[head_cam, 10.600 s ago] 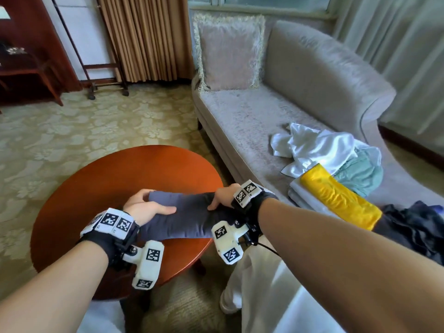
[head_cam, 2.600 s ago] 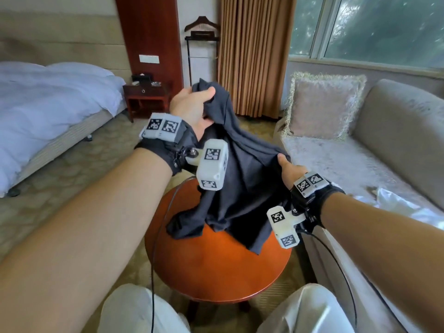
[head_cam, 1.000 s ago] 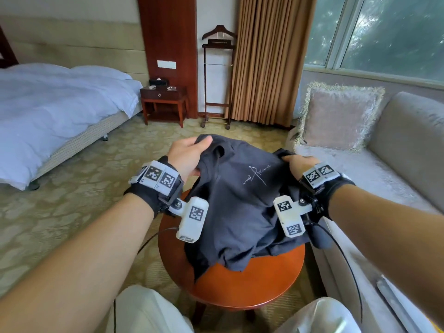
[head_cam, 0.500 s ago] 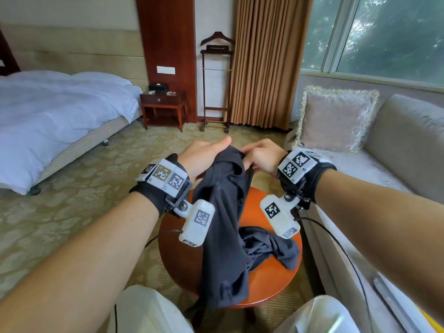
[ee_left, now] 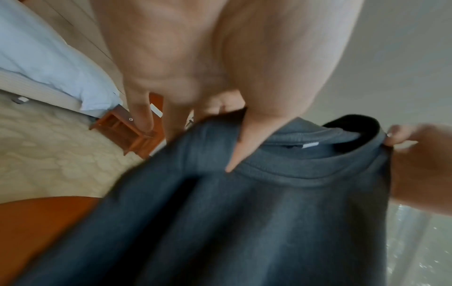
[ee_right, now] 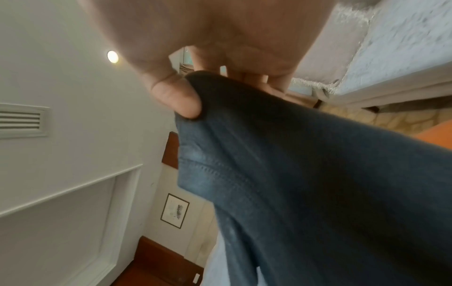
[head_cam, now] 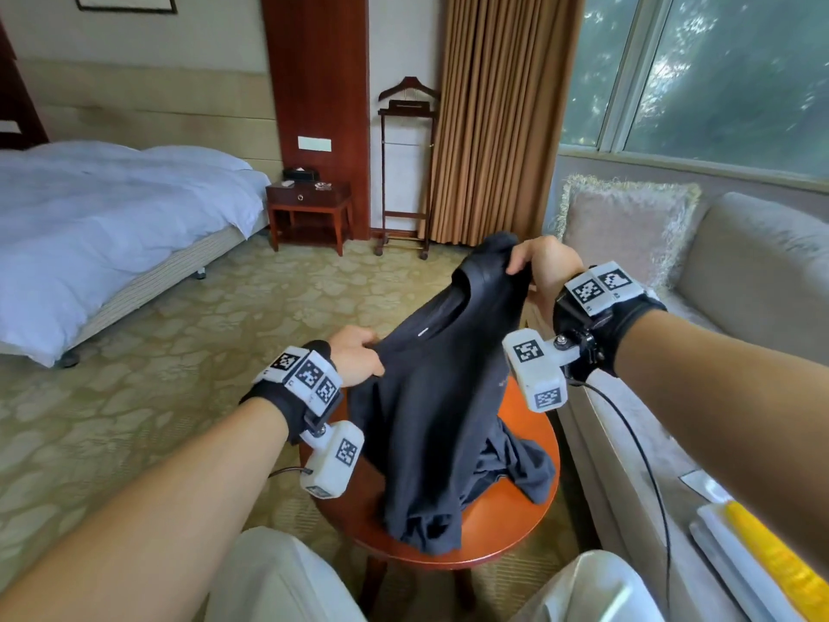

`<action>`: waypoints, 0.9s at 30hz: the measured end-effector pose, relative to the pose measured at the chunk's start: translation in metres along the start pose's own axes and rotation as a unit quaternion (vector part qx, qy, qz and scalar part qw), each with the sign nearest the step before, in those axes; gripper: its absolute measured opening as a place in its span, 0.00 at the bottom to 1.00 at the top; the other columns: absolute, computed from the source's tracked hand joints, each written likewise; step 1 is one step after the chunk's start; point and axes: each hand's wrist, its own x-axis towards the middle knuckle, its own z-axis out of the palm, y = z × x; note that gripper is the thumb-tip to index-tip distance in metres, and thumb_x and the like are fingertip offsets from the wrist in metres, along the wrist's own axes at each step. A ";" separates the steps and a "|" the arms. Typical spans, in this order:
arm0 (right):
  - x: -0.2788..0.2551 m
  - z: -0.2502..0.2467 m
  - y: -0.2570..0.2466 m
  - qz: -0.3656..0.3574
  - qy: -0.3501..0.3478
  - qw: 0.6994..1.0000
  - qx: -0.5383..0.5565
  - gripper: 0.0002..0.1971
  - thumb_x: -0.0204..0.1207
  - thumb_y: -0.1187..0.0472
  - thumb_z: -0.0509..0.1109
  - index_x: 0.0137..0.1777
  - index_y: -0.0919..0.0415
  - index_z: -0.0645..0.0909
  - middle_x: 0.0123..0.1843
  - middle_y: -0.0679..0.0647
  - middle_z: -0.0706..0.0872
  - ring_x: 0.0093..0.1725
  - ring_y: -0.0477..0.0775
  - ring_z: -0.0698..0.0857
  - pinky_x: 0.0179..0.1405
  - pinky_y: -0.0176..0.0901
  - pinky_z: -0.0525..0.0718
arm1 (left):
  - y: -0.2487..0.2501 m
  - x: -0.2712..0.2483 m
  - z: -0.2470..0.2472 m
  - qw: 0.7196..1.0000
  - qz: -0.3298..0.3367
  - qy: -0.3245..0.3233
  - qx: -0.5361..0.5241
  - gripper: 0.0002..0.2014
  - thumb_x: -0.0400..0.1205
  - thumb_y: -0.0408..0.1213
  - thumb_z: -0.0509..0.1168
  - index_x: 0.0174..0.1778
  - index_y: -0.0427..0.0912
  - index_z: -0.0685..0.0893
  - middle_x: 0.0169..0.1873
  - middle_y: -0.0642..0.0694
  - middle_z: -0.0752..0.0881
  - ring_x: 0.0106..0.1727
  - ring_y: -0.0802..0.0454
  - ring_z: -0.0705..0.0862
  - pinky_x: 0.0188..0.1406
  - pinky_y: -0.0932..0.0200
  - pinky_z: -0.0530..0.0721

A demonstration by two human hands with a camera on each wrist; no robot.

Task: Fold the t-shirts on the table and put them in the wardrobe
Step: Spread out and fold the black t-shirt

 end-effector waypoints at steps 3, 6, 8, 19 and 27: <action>-0.013 -0.006 -0.001 -0.001 0.033 0.992 -0.119 0.08 0.58 0.70 0.72 0.33 0.62 0.75 0.44 0.58 0.80 0.47 0.58 0.80 0.49 0.51 0.85 | -0.002 0.000 -0.011 0.990 -0.035 0.114 -0.079 0.06 0.78 0.25 0.66 0.42 0.40 0.83 0.35 0.45 0.82 0.47 0.43 0.82 0.37 0.60 0.75; -0.022 -0.011 0.012 -0.029 0.073 0.973 -0.218 0.04 0.65 0.68 0.74 0.36 0.66 0.80 0.34 0.59 0.79 0.37 0.58 0.79 0.34 0.45 0.79 | 0.002 -0.003 -0.023 0.964 -0.057 0.209 -0.155 0.07 0.78 0.35 0.68 0.34 0.45 0.82 0.41 0.42 0.86 0.53 0.36 0.84 0.52 0.53 0.82; -0.026 -0.013 0.015 -0.047 0.070 0.964 -0.252 0.08 0.62 0.64 0.77 0.32 0.65 0.80 0.32 0.59 0.80 0.33 0.58 0.79 0.34 0.46 0.79 | 0.010 -0.011 -0.030 0.945 -0.072 0.240 -0.210 0.08 0.77 0.40 0.69 0.33 0.45 0.82 0.46 0.40 0.88 0.54 0.36 0.84 0.59 0.48 0.83; -0.066 -0.039 0.015 -0.009 -0.001 0.936 -0.352 0.30 0.43 0.52 0.82 0.46 0.66 0.85 0.48 0.62 0.85 0.47 0.63 0.85 0.44 0.47 0.85 | 0.056 -0.068 -0.067 0.919 -0.009 0.287 -0.270 0.16 0.60 0.41 0.74 0.39 0.33 0.89 0.31 0.46 0.85 0.35 0.46 0.80 0.38 0.55 0.78; -0.126 -0.067 -0.007 -0.074 -0.069 0.979 -0.174 0.10 0.58 0.66 0.70 0.17 0.58 0.82 0.34 0.59 0.78 0.40 0.61 0.77 0.46 0.48 0.77 | 0.113 -0.143 -0.079 0.931 0.071 0.269 -0.235 0.08 0.64 0.35 0.75 0.22 0.42 0.82 0.25 0.49 0.80 0.34 0.48 0.77 0.36 0.55 0.74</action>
